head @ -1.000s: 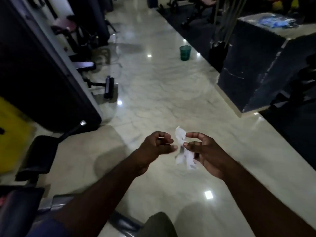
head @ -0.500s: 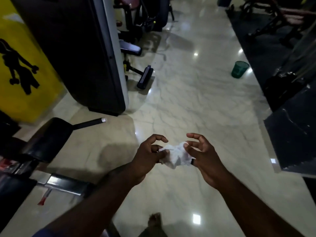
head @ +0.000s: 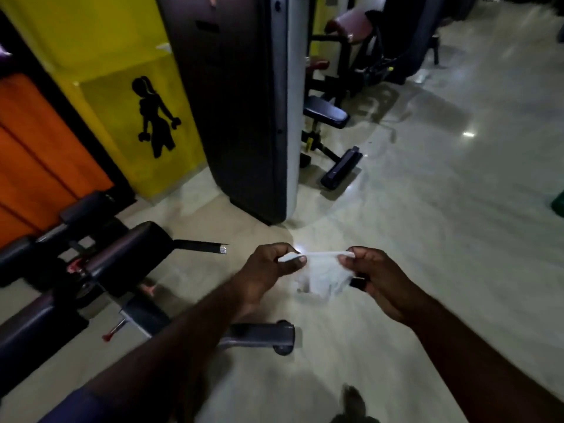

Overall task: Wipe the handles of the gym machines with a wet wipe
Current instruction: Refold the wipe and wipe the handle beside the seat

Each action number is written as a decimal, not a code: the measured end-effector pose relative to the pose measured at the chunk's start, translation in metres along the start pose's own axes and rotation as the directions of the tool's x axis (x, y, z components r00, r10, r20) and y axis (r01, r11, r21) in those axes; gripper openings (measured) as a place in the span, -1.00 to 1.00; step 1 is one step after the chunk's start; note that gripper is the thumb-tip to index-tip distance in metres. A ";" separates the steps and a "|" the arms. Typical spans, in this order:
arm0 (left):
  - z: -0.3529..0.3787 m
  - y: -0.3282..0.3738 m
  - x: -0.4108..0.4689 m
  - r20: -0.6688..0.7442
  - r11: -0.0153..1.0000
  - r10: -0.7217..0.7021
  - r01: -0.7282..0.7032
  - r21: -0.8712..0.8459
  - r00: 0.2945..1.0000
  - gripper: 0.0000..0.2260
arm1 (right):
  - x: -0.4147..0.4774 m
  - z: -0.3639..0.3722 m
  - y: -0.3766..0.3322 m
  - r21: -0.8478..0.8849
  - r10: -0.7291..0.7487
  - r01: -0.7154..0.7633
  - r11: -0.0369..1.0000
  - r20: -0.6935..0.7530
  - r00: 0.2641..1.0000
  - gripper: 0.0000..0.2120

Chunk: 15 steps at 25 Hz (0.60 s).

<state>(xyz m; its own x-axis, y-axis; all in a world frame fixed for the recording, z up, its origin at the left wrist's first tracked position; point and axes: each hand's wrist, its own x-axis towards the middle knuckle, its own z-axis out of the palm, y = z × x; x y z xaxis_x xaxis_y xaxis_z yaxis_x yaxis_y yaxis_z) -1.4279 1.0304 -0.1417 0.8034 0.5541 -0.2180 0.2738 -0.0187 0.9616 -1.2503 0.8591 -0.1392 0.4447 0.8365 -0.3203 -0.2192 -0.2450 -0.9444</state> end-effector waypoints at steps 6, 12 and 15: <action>0.006 0.009 0.034 -0.430 0.906 -0.346 0.179 -0.383 0.834 -0.73 | 0.102 0.001 -0.019 -0.065 0.075 -0.072 0.995 0.037 0.997 -0.72; -0.012 0.014 0.033 -0.719 0.947 -0.271 0.044 -0.318 0.640 -0.77 | 0.142 0.078 -0.041 -0.521 -0.584 0.593 0.614 0.205 0.785 -0.81; -0.050 0.010 0.046 -0.732 0.856 -0.373 -0.093 -0.509 0.569 -0.71 | 0.178 0.113 -0.044 -0.391 -0.574 0.755 0.527 0.491 0.655 -0.68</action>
<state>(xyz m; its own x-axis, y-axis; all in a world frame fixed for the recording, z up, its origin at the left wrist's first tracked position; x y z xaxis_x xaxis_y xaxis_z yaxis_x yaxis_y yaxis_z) -1.4143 1.0976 -0.1339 -0.0322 0.9320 -0.3611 -0.1096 0.3558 0.9281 -1.2595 1.0744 -0.1461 -0.0092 0.9295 0.3687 0.5598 0.3103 -0.7684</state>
